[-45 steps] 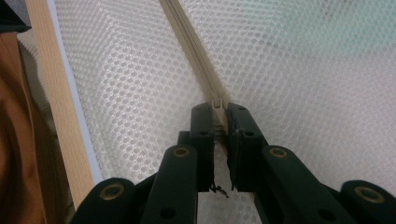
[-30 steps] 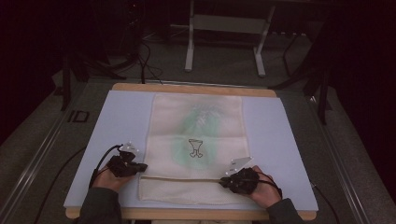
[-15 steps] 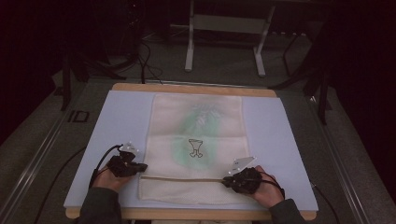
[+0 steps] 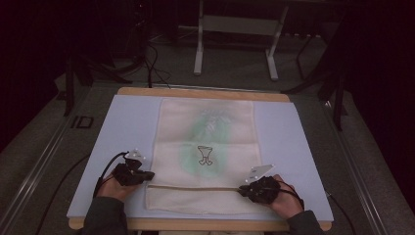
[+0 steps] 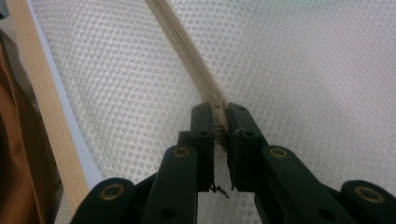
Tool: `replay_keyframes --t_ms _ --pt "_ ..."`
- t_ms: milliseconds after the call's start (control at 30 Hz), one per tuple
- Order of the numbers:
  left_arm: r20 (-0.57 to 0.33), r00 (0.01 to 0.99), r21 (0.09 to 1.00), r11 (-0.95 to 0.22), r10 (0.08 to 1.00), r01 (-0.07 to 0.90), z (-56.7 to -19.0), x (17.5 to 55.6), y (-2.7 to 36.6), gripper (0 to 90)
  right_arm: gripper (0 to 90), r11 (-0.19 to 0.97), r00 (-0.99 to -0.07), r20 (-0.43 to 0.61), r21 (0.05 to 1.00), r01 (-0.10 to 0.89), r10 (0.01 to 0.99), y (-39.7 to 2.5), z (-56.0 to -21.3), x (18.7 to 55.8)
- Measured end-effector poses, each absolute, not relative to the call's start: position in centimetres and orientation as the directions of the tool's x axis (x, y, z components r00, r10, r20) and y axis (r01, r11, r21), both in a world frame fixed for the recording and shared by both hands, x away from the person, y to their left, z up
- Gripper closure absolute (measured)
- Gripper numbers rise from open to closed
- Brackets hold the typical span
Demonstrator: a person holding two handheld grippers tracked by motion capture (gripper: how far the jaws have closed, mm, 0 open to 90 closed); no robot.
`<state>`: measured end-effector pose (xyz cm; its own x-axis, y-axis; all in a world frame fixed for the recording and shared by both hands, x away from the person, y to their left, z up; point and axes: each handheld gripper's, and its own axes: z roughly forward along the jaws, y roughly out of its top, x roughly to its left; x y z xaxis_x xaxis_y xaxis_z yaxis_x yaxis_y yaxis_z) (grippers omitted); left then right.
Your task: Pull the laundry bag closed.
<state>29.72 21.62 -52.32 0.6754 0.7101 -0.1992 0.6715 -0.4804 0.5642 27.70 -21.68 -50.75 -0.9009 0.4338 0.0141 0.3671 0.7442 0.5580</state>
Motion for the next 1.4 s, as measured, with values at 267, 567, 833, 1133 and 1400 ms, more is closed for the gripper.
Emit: replay_keyframes --t_ms 267,567,833,1133,1400 --pt "-0.198 0.676 0.564 -0.481 0.71 0.671 -52.3 29.7 21.6 89.8 82.2 0.739 -0.896 0.015 0.559 0.376 0.445 -22.3 -50.7 27.7" --pt "-0.199 0.676 0.564 -0.481 0.71 0.671 -52.3 29.7 21.6 89.8 82.3 0.738 -0.895 0.014 0.559 0.378 0.447 -22.7 -50.7 27.6" --pt "-0.196 0.676 0.563 -0.483 0.71 0.671 -52.3 29.7 21.6 89.8 82.2 0.731 -0.891 0.024 0.562 0.387 0.453 -23.2 -50.7 27.5" --pt "-0.197 0.677 0.563 -0.483 0.709 0.67 -52.3 29.7 21.6 89.8 82.3 0.727 -0.886 0.022 0.562 0.394 0.463 -24.0 -50.6 27.4" --pt "-0.196 0.676 0.563 -0.483 0.71 0.671 -52.3 29.7 21.6 89.8 82.2 0.714 -0.876 0.025 0.569 0.409 0.482 -25.1 -50.5 27.5"
